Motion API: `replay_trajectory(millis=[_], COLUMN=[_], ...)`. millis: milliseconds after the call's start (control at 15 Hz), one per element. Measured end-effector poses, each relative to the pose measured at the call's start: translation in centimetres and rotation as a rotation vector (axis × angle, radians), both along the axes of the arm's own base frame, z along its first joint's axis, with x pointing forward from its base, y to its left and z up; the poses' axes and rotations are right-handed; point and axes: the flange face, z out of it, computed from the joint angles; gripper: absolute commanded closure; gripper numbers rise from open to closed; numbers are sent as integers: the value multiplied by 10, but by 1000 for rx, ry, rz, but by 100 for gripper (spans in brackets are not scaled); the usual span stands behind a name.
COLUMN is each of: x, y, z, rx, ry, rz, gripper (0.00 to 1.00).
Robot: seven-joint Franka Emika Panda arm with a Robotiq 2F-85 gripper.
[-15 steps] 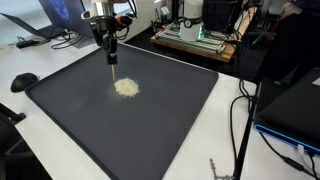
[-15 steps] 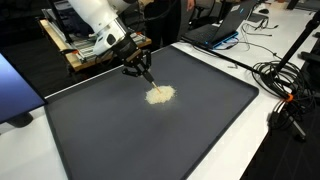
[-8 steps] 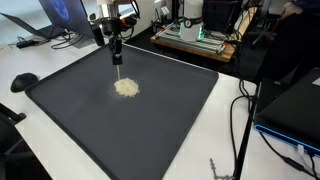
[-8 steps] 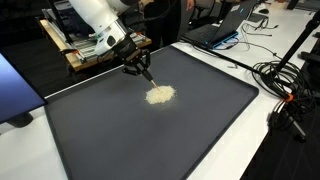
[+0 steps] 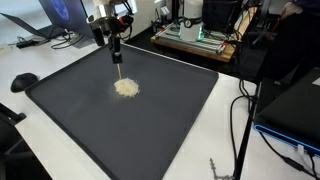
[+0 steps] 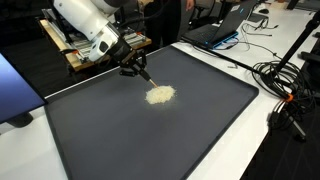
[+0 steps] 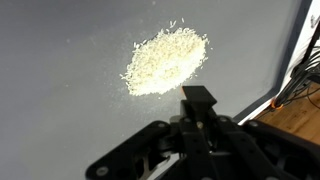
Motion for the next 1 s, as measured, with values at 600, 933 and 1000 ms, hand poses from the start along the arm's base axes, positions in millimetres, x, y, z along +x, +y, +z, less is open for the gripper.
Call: replay_trajectory(millis=[600,933,1000], x=[17,24,23], y=[-34,-57,-63], z=[-26,-48,-54], rx=[207,308,323], ry=[0,5,8], rz=[61,100,100], gripper=[97,97,97])
